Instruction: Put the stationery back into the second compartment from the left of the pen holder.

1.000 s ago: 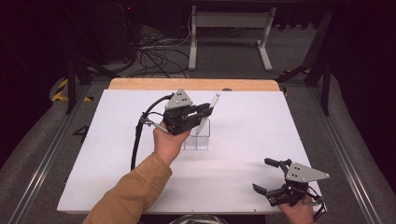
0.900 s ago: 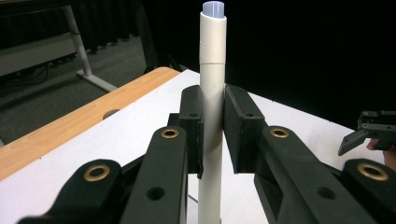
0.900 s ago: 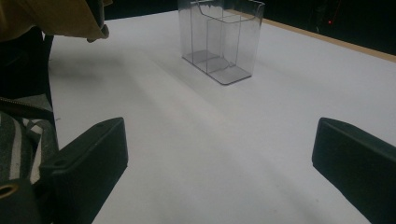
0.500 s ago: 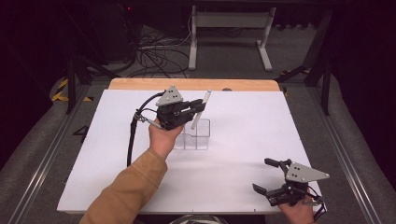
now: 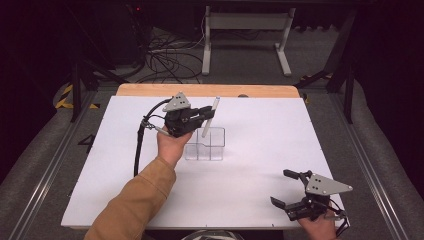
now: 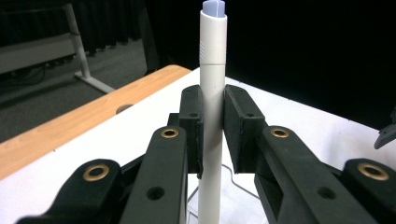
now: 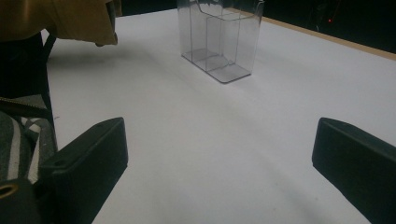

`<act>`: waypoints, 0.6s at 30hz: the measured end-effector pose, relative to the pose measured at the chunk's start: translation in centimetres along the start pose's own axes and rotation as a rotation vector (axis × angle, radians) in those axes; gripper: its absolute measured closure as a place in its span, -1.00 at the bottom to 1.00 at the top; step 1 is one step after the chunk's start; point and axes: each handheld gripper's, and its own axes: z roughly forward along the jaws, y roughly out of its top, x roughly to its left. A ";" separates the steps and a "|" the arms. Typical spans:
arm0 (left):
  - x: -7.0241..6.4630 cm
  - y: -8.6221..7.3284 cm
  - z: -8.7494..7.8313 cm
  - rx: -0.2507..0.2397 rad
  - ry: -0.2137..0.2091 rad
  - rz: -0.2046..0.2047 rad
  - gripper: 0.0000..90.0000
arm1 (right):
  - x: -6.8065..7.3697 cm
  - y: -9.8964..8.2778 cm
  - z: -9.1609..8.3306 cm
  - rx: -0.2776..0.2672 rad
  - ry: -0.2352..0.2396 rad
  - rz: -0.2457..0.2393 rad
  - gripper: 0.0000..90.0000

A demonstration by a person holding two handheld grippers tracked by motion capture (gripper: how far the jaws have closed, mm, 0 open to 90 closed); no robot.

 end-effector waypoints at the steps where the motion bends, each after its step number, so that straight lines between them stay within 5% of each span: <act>1: 0.1 -0.1 0.1 0.004 0.002 -0.003 0.74 | 0.0 0.0 0.0 0.000 0.000 0.000 -0.91; 8: 0.1 -0.4 0.1 0.024 -0.021 -0.028 0.74 | 0.0 0.0 0.0 0.000 -0.001 0.000 -0.91; 18: -0.1 -0.8 0.0 0.089 0.010 -0.021 0.73 | -0.1 0.1 0.3 -0.001 0.004 -0.002 -0.91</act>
